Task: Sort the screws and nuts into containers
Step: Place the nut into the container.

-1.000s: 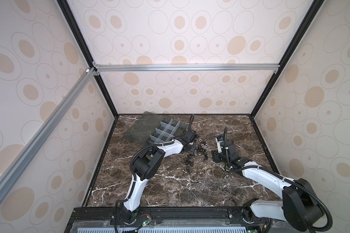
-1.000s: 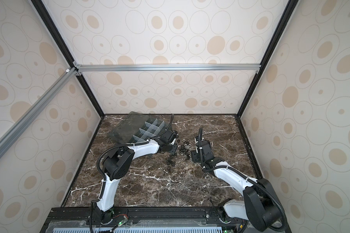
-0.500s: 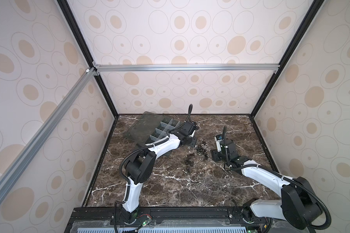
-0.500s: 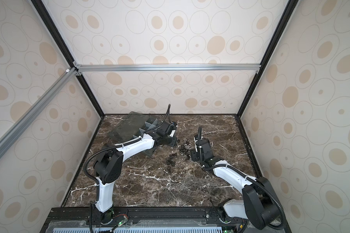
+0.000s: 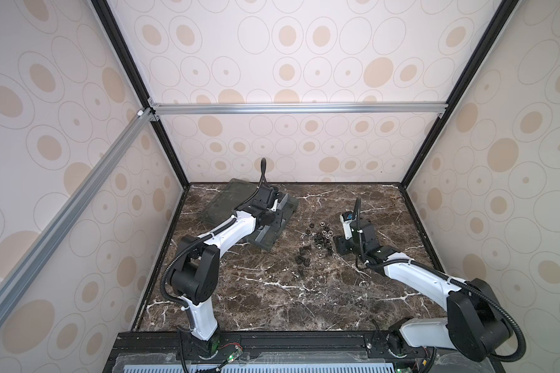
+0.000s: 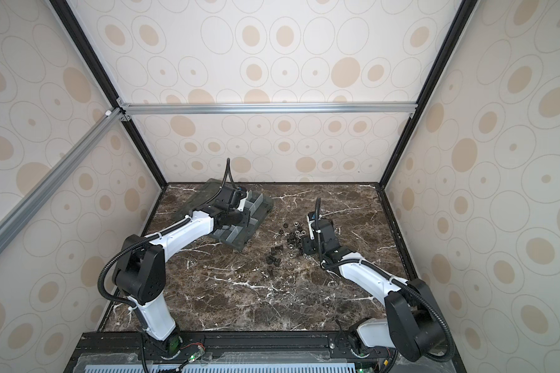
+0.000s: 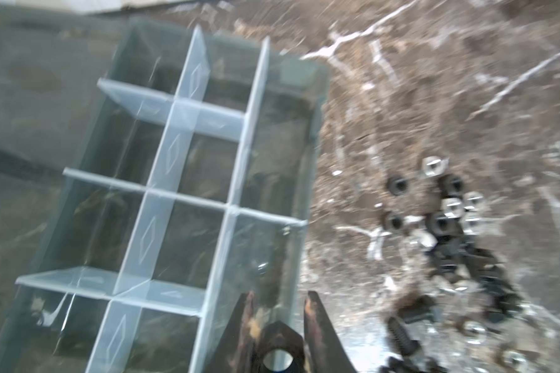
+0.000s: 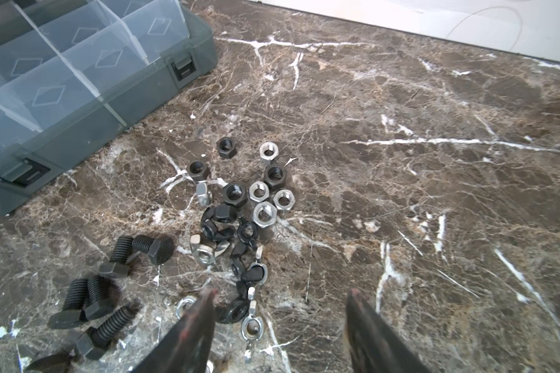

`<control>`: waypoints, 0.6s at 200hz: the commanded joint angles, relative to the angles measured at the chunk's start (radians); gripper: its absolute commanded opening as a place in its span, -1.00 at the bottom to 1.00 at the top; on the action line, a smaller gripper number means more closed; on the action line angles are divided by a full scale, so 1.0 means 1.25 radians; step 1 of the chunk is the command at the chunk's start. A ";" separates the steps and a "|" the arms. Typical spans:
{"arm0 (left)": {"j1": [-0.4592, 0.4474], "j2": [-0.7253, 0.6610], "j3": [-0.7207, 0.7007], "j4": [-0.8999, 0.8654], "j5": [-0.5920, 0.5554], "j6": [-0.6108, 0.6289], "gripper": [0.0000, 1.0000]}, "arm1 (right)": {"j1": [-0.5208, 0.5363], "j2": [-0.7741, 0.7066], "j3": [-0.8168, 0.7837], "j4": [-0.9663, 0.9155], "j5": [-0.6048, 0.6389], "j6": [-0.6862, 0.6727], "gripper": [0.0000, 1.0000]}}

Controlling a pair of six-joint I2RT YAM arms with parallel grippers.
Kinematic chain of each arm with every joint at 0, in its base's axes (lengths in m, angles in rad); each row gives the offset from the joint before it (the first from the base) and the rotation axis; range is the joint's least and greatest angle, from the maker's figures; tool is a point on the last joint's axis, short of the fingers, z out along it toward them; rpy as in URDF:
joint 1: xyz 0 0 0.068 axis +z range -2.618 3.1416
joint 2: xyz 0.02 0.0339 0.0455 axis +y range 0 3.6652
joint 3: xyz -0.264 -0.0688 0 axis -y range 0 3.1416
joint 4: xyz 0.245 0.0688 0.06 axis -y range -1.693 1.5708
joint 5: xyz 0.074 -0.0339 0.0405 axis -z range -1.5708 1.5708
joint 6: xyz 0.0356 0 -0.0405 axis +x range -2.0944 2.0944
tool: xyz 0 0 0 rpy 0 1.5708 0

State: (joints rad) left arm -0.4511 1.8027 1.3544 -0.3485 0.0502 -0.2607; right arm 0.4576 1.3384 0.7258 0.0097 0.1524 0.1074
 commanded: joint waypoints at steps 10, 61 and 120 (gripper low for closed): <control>-0.002 0.007 -0.050 0.048 -0.007 0.034 -0.67 | 0.017 0.012 0.031 0.007 -0.009 -0.002 0.34; -0.003 0.025 -0.075 0.099 0.009 0.025 -0.22 | 0.033 0.013 0.042 -0.002 0.003 -0.013 0.34; -0.006 0.041 -0.061 0.098 0.037 0.027 -0.20 | 0.036 0.010 0.032 0.008 0.007 -0.006 0.34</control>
State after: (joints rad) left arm -0.4538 1.8385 1.2537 -0.2401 0.0620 -0.2375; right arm 0.4927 1.3521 0.7551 0.0086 0.1535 0.1036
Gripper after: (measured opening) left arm 0.424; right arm 0.667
